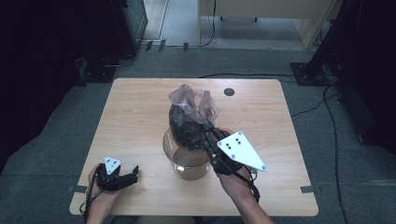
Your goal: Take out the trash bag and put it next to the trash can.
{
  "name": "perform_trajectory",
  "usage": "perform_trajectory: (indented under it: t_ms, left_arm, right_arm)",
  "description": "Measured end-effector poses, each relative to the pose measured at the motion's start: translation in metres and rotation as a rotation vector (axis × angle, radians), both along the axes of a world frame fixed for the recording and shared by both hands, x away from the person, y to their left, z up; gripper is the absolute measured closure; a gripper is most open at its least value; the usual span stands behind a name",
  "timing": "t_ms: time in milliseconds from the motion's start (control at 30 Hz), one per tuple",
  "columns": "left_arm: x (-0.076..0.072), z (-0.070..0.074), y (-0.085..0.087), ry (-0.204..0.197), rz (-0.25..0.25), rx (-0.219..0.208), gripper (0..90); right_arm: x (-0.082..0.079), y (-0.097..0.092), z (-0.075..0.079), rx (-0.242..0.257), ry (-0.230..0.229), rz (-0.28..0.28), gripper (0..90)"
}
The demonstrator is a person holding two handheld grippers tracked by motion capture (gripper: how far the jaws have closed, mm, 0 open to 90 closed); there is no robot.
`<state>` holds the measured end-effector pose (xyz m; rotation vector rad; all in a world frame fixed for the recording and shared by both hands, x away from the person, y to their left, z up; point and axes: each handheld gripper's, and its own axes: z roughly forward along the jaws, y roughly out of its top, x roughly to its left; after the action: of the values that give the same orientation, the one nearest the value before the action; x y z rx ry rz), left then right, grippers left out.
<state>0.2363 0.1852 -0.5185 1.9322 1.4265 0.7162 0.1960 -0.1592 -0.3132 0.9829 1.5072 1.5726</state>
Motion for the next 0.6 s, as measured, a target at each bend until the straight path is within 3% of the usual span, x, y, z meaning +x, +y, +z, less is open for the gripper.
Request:
perform_trajectory:
  t_ms: [133, 267, 600]
  left_arm:
    - [0.002, -0.001, -0.001, 0.011, 0.01, 0.003, 10.9]
    - [0.004, -0.002, 0.002, 0.028, 0.024, -0.026, 11.0]
    - [0.006, -0.002, 0.003, 0.042, 0.031, -0.047, 10.9]
  right_arm:
    - [-0.002, -0.009, 0.01, 0.015, -0.055, -0.046, 89.7]
    - [-0.004, -0.02, 0.018, 0.03, -0.093, -0.095, 89.7]
    - [0.002, -0.048, 0.017, 0.01, -0.106, -0.204, 89.7]
